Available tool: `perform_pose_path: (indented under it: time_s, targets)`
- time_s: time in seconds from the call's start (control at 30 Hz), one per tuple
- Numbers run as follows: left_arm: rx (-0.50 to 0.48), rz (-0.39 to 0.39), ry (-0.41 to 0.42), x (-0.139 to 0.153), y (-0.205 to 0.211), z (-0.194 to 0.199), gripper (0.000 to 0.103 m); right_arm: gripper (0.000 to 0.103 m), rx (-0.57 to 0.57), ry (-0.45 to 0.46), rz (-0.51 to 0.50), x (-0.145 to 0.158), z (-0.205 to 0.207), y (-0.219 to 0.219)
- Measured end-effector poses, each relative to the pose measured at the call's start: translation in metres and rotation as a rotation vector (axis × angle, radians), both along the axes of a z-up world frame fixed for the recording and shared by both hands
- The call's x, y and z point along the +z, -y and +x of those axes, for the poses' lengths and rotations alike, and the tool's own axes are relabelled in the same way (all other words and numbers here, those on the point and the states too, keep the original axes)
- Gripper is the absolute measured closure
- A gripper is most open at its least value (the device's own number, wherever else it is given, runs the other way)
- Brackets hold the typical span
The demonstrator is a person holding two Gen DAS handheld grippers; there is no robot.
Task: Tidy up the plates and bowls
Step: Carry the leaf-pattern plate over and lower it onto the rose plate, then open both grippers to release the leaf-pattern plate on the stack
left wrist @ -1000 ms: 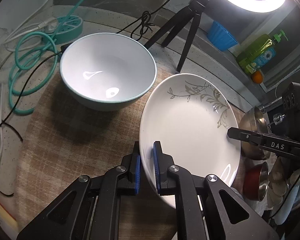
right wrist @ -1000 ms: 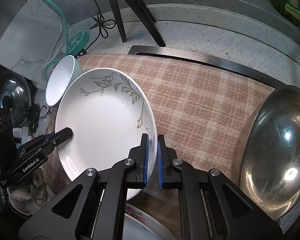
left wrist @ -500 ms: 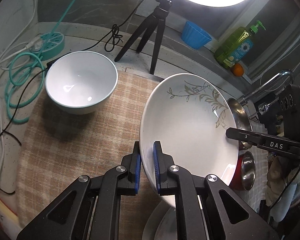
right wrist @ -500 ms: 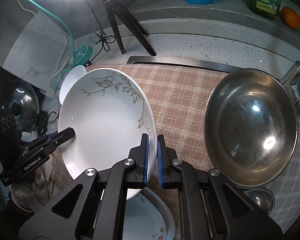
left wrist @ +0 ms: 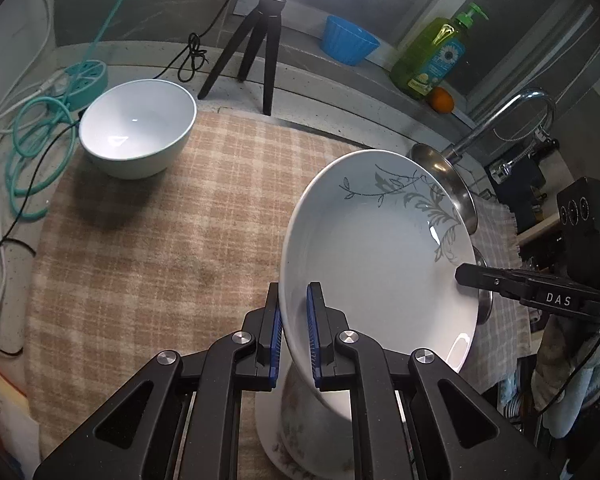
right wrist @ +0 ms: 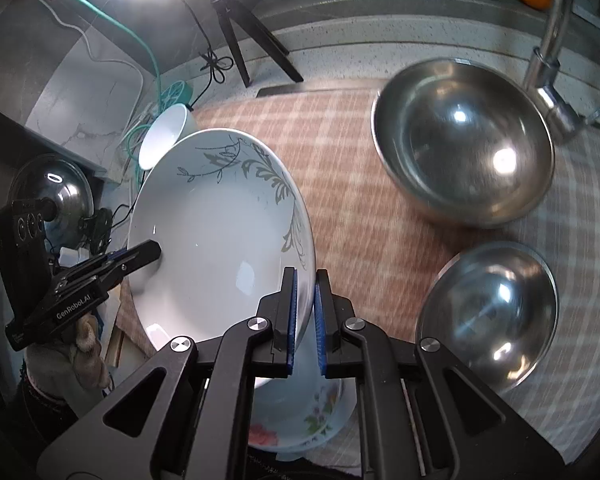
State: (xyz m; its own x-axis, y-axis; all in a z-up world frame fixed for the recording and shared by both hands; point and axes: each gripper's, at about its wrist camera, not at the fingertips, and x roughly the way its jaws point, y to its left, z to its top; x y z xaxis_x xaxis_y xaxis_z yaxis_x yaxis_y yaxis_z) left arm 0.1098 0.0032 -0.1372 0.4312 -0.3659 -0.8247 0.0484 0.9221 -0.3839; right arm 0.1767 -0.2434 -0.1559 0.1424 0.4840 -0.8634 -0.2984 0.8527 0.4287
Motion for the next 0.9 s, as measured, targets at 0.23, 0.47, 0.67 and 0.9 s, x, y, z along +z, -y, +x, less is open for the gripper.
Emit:
perform_pose_path:
  time_s: [0.23,0.47,0.67,0.9]
  targets:
    - [-0.035,0.004,-0.028,-0.006,0.007,-0.025,0.093,0.095,-0.019,-0.042,0.001,-0.010,-0.039,0.010]
    - [-0.056,0.012,-0.041,-0.008,0.014,-0.041,0.093,0.095,-0.035,-0.067,0.006,-0.016,-0.063,0.018]
    - [-0.064,0.011,-0.060,-0.016,0.016,-0.050,0.093,0.095,-0.043,-0.092,0.004,-0.025,-0.078,0.020]
    - [-0.073,0.015,-0.075,-0.022,0.018,-0.059,0.093,0.095,-0.049,-0.111,0.000,-0.033,-0.090,0.023]
